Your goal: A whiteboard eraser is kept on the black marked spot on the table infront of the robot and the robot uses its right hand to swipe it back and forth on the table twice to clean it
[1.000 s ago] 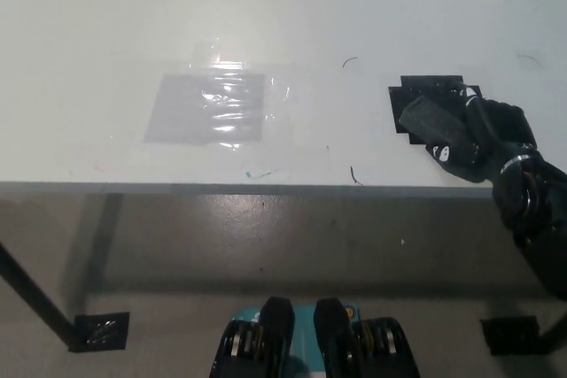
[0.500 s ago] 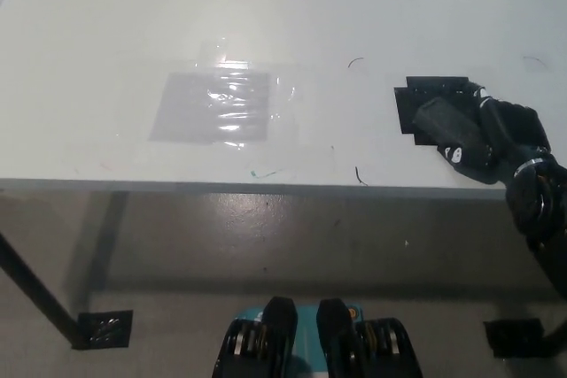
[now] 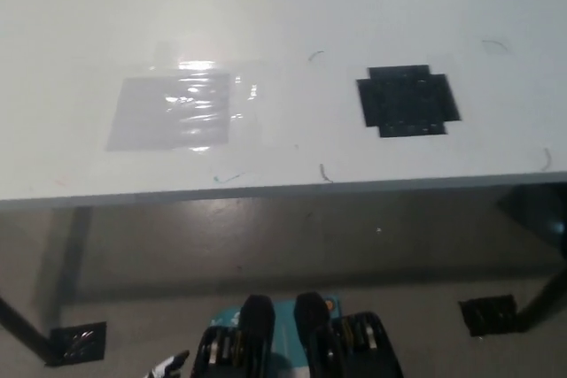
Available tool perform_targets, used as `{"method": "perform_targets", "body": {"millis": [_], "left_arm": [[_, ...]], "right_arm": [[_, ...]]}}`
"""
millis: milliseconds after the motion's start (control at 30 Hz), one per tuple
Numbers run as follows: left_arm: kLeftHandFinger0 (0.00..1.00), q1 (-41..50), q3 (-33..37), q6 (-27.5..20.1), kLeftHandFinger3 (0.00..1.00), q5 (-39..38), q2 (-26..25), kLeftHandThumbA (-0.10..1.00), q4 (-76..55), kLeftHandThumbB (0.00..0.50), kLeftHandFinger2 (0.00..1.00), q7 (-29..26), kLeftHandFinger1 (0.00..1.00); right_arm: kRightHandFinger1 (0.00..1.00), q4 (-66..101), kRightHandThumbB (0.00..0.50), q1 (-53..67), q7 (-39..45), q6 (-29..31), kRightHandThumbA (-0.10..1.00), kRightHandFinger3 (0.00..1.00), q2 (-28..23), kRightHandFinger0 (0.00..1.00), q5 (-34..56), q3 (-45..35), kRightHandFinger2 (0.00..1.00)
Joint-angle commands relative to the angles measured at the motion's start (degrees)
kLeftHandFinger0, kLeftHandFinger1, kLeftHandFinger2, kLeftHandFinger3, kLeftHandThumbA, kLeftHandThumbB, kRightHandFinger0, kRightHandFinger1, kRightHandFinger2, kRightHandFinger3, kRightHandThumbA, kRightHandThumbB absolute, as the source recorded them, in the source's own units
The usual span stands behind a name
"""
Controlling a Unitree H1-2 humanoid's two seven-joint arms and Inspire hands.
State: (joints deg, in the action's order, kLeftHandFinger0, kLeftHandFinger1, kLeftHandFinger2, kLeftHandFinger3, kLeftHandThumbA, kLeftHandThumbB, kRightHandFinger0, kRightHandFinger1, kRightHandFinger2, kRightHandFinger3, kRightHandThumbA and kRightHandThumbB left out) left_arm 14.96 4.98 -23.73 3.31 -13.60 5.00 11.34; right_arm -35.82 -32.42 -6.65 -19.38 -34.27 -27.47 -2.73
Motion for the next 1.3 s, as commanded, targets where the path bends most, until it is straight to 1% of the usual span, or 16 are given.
{"method": "perform_targets", "body": {"millis": [0, 33, 67, 133, 167, 200, 233, 267, 333, 367, 400, 433, 533, 667, 900, 1267], "left_arm": [[1.00, 0.2, -0.8, -2.4, 1.00, -2.9, 0.3, 0.78, -4.2, 0.465, 1.00, -0.4, 1.00], [1.00, 0.1, -0.9, -2.1, 1.00, -3.1, 0.2, 0.78, -4.8, 0.460, 1.00, -0.2, 1.00], [1.00, -0.1, -0.9, -1.7, 1.00, -3.3, 0.1, 0.78, -5.3, 0.452, 1.00, 0.0, 1.00], [1.00, -0.5, -1.0, -1.6, 1.00, -3.2, -0.1, 0.78, -5.5, 0.441, 1.00, 0.1, 1.00], [1.00, -0.6, -0.9, -1.6, 1.00, -3.1, -0.1, 0.77, -5.3, 0.437, 1.00, 0.2, 1.00], [1.00, -0.8, -0.8, -1.4, 1.00, -3.1, -0.1, 0.77, -5.1, 0.441, 1.00, 0.4, 1.00], [1.00, -0.8, -0.7, -1.0, 1.00, -2.7, -0.1, 0.78, -5.2, 0.447, 1.00, 0.4, 1.00], [1.00, -0.9, -0.6, -1.0, 1.00, -2.6, 0.0, 0.77, -5.1, 0.444, 1.00, 0.3, 1.00], [1.00, -1.0, -0.5, -1.1, 1.00, -2.3, 0.2, 0.77, -4.7, 0.453, 1.00, 0.3, 1.00], [1.00, -1.1, -0.4, -1.0, 1.00, -2.3, 0.3, 0.77, -4.6, 0.454, 1.00, 0.2, 1.00], [1.00, -1.3, -0.4, -0.9, 1.00, -2.2, 0.3, 0.77, -4.3, 0.447, 1.00, 0.2, 1.00], [1.00, -1.4, -0.4, -0.8, 1.00, -2.0, 0.3, 0.77, -4.1, 0.447, 1.00, 0.2, 1.00], [1.00, -1.9, -0.3, -0.9, 1.00, -1.9, 0.1, 0.76, -3.6, 0.443, 1.00, 0.4, 1.00], [1.00, -2.1, -0.3, -0.9, 1.00, -1.5, 0.0, 0.77, -2.9, 0.451, 1.00, 0.3, 1.00], [1.00, -1.6, -0.5, -1.5, 1.00, -1.9, -0.5, 0.76, -2.8, 0.443, 1.00, 0.4, 1.00], [1.00, -1.9, -0.4, -0.3, 1.00, -1.4, -0.2, 0.76, -3.1, 0.455, 1.00, 0.2, 1.00]], "right_arm": [[0.06, 3.7, 0.219, -1.9, -0.7, -4.1, -0.10, 0.36, -0.9, 0.00, 1.8, -2.0, 0.20], [0.06, 3.5, 0.212, -2.0, -0.5, -3.9, -0.10, 0.46, -0.6, 0.00, 2.1, -2.1, 0.22], [0.18, 3.0, 0.214, -2.3, -0.2, -3.8, -0.10, 0.45, -0.3, 0.12, 2.3, -2.0, 0.30], [0.23, 2.8, 0.215, -2.5, -0.6, -3.4, -0.10, 0.33, 0.5, 0.19, 2.3, -1.6, 0.29], [0.12, 3.1, 0.218, -2.4, -0.6, -2.8, -0.10, 0.29, 0.9, 0.08, 2.3, -1.3, 0.21], [0.09, 3.1, 0.180, -3.0, -0.4, -2.9, -0.10, 0.48, 2.0, 0.01, 2.0, -0.3, 0.23], [0.19, 2.5, 0.174, -4.0, -0.4, -3.5, -0.10, 0.79, 3.1, 0.11, 2.1, 0.1, 0.34], [0.19, 1.6, 0.176, -5.0, -0.2, -4.2, -0.03, 0.78, 3.8, 0.13, 1.7, 0.9, 0.32], [0.03, -0.6, 0.174, -6.7, -0.5, -0.6, -0.09, 0.44, 5.1, 0.00, 1.0, 3.1, 0.18], [0.02, -0.9, 0.174, -6.9, -0.7, 0.1, -0.10, 0.40, 5.5, 0.00, 1.4, 3.3, 0.17], [0.09, -0.2, 0.205, -8.1, -1.2, -1.6, -0.10, 0.53, 7.2, 0.05, 0.2, 4.6, 0.22], [0.09, 0.4, 0.210, -9.0, -1.5, -3.0, -0.10, 0.51, 8.4, 0.04, -0.5, 5.5, 0.23], [0.00, 1.9, 0.203, -10.8, -2.1, -1.8, -0.10, 0.13, 11.7, 0.00, -0.7, 7.8, 0.08], [0.13, -0.4, 0.193, -14.4, -0.3, -3.1, -0.10, 0.35, 15.7, 0.00, -1.5, 11.6, 0.43], [0.20, -7.2, 0.213, -16.6, -2.7, -2.5, -0.10, 0.44, 23.7, 0.00, -1.9, 15.5, 0.54], [0.39, -10.7, 0.194, -18.1, -3.8, -0.9, -0.10, 0.78, 31.7, 0.01, -1.7, 19.1, 0.75]]}}
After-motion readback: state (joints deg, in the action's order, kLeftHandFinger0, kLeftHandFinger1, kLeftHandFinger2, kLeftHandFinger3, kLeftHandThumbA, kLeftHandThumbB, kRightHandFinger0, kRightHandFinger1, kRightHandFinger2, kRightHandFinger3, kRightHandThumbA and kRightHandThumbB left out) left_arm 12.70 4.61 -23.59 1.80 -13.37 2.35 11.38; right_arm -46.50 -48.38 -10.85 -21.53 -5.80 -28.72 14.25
